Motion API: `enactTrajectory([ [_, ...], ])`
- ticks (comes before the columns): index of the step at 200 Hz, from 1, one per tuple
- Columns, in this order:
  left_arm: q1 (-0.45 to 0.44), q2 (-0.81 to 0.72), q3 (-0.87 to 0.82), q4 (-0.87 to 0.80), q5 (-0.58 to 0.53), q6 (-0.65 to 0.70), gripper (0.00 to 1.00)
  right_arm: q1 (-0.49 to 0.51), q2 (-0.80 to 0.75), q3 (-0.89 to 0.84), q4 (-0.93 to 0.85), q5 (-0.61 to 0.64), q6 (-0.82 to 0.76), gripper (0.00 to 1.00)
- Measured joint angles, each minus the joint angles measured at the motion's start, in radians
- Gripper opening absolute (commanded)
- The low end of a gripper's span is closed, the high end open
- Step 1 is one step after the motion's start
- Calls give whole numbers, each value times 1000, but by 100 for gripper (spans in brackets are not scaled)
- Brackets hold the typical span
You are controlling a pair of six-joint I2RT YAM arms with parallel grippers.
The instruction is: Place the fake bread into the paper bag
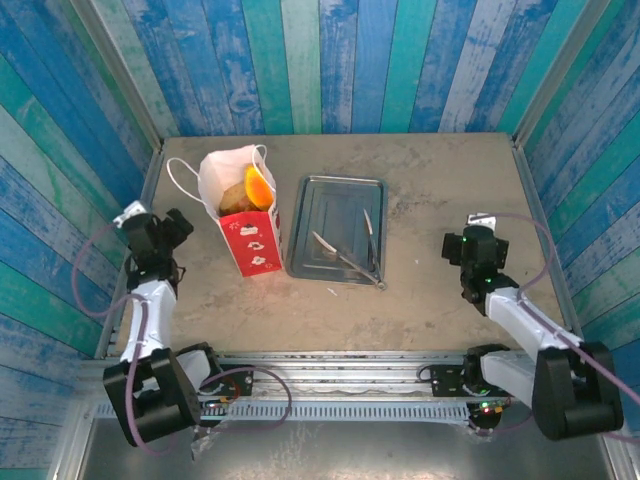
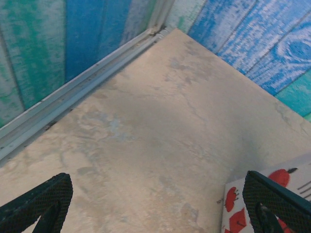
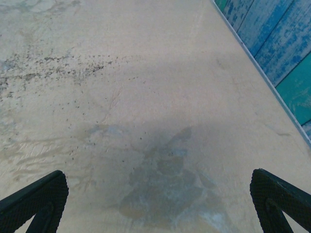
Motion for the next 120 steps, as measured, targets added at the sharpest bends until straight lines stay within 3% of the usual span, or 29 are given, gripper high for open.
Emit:
enactTrajectory([
  [68,-151,120,-154,286,-119,29,94,-3,200,-8,371,-74,-71,100],
  [120,-195,193,-311,618,-132,119,94,-8,407,-18,638,-131,-122,100],
])
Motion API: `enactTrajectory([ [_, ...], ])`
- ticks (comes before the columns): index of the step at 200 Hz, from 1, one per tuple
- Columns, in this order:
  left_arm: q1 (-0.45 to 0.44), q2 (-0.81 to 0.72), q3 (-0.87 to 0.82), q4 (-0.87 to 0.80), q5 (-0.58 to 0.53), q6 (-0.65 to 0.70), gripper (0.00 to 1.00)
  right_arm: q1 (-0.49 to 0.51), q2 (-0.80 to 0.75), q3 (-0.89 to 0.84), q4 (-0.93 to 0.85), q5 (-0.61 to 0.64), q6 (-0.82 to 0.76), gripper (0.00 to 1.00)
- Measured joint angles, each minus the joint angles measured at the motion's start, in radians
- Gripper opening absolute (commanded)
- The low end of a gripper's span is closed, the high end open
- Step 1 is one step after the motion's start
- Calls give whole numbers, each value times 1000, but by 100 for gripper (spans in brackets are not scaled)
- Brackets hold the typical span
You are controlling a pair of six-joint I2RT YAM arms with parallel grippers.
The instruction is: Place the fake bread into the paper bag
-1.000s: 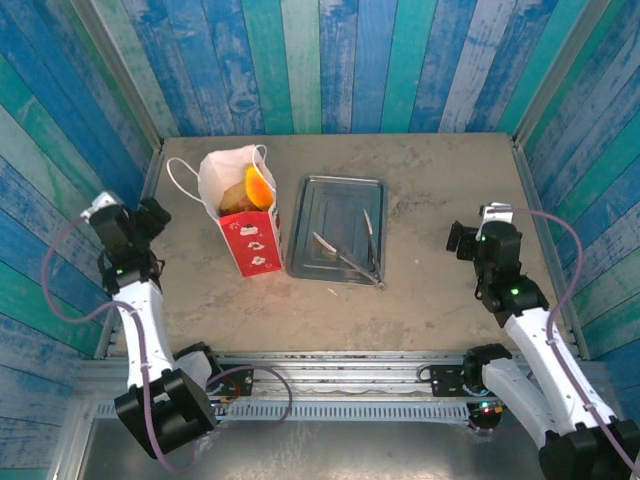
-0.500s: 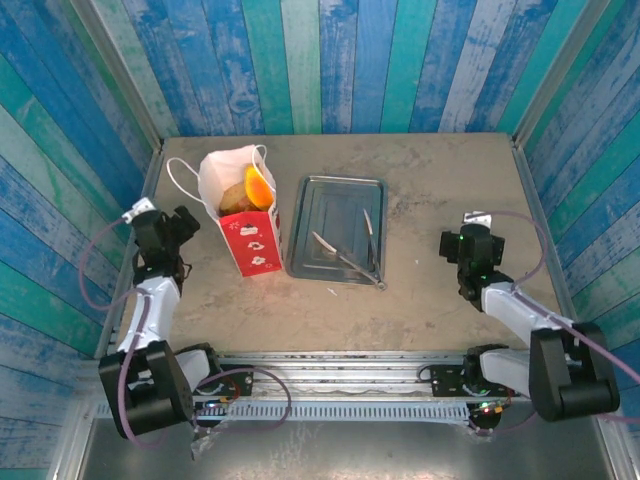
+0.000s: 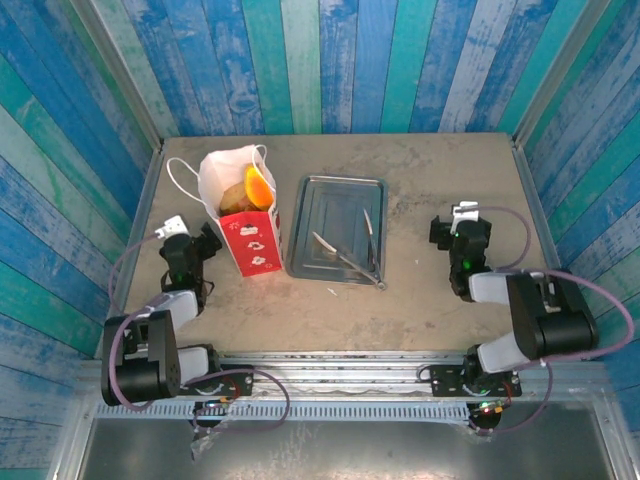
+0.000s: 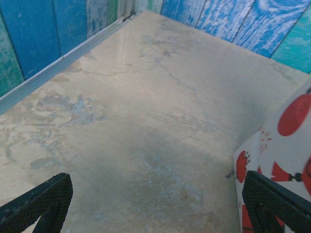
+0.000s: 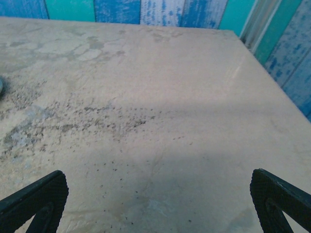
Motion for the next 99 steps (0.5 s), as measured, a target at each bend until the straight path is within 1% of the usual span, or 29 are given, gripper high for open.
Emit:
enactTrajectory([
  [24,-19,10,-46,170,6,49,94,-6,22,5,-8,-44,-17,100],
  [54,-22,105,-50,343,53,83,94,-28,22,33,-10,-94,-23,100],
  [84,-28,140,-55,405,98,113,94,-31,22,34,-11,-114,-24,100],
  [99,-32,159,-68,469,116,125,94,-31,22,34,-11,-119,-24,100],
])
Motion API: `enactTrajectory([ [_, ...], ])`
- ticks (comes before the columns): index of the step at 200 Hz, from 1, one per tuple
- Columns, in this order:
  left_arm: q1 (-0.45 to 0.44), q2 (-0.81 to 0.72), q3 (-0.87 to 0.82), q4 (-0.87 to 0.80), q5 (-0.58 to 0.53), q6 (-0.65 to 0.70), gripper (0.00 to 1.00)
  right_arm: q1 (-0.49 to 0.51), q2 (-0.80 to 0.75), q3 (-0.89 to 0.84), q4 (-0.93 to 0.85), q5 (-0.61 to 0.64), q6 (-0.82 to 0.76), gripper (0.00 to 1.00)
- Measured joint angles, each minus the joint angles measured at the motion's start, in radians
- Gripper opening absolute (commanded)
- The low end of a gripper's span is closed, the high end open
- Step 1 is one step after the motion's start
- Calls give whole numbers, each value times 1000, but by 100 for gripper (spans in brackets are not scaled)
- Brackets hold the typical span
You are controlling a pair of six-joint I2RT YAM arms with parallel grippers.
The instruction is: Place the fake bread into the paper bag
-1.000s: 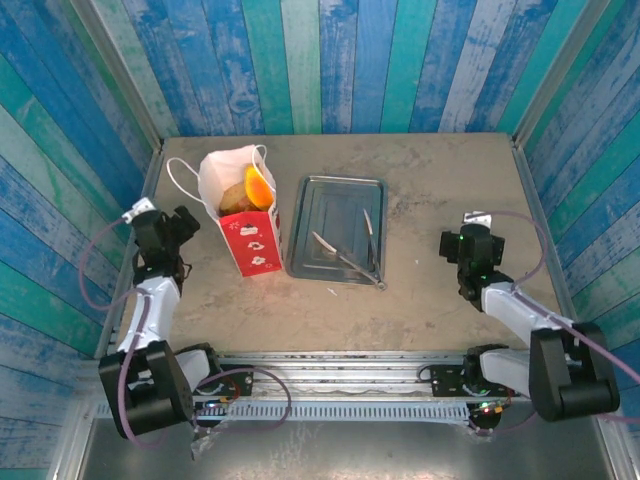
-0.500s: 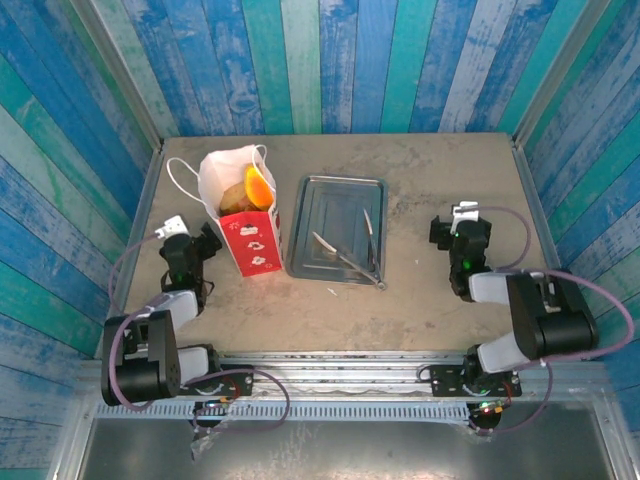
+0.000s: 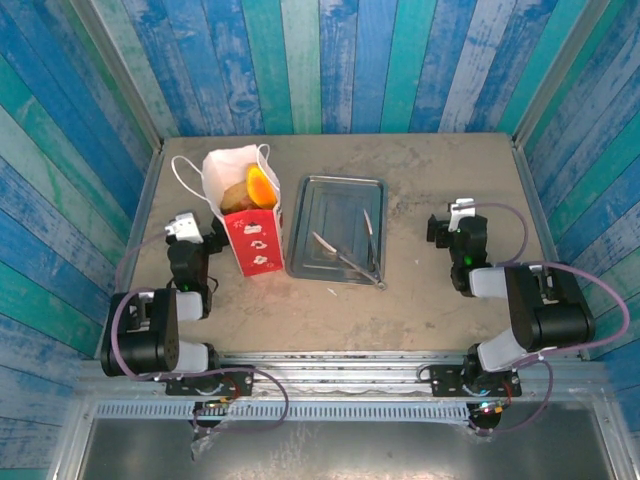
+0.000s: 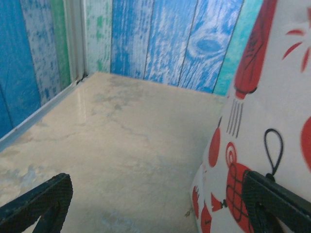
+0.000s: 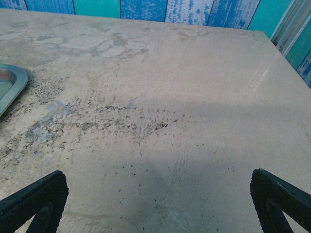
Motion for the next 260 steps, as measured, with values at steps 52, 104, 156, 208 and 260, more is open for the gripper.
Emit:
enactTrajectory([
  [52,-13,81,-26,108,19,25,94,0,0,0,0,-2,0,100],
  [104,-77,85,68,19,-27,69,94,0,0,0,0,-3,0,100],
  [156,-78,85,69,-12,-26,89,94,0,0,0,0,-3,0,100],
  [208,-78,85,70,-28,-23,96,94,0,0,0,0,-4,0,100],
  [260,-78,85,70,-30,-23,97,94,0,0,0,0,-4,0,100],
])
